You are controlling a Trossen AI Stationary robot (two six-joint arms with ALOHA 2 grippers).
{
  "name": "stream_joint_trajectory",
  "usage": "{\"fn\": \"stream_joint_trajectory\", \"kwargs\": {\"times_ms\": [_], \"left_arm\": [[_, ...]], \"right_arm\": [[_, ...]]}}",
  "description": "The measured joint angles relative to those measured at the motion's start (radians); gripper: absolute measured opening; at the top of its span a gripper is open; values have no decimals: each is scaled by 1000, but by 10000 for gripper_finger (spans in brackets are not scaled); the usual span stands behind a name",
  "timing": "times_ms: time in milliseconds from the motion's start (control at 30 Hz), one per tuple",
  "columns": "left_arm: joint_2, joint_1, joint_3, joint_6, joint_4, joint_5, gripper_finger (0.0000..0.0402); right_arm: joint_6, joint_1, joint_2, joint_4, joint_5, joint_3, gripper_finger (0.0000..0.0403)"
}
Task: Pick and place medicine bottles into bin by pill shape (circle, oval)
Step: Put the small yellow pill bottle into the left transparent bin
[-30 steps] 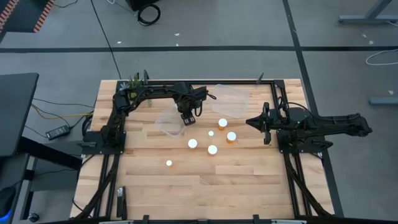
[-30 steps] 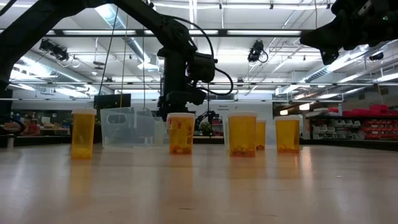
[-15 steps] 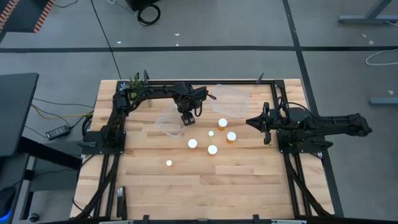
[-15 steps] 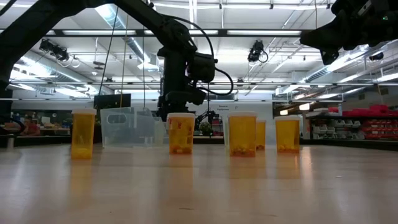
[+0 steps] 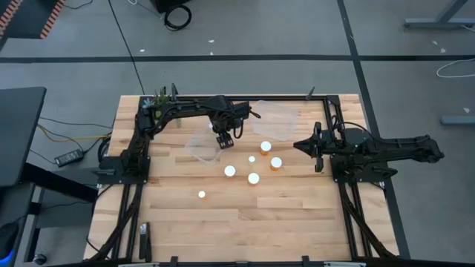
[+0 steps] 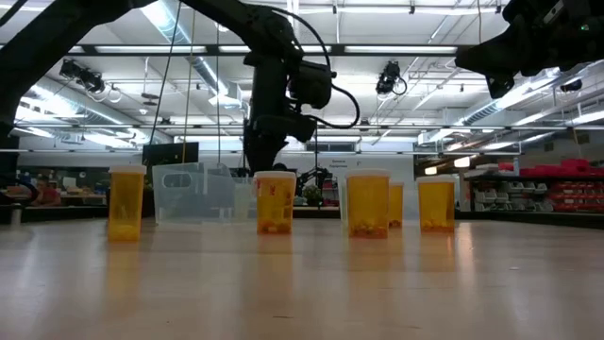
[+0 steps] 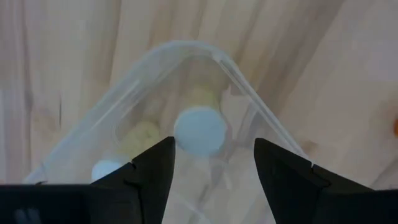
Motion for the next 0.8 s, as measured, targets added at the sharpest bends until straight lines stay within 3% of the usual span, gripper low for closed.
{"fn": "stream_joint_trajectory", "kwargs": {"times_ms": [433, 800], "left_arm": [[0, -37, 110, -1, -93, -37, 229], [-1, -122, 145, 0, -64, 13, 212]], "right_arm": [[0, 0, 0, 0, 0, 0, 37], [0, 0, 0, 0, 0, 0, 37]]}}
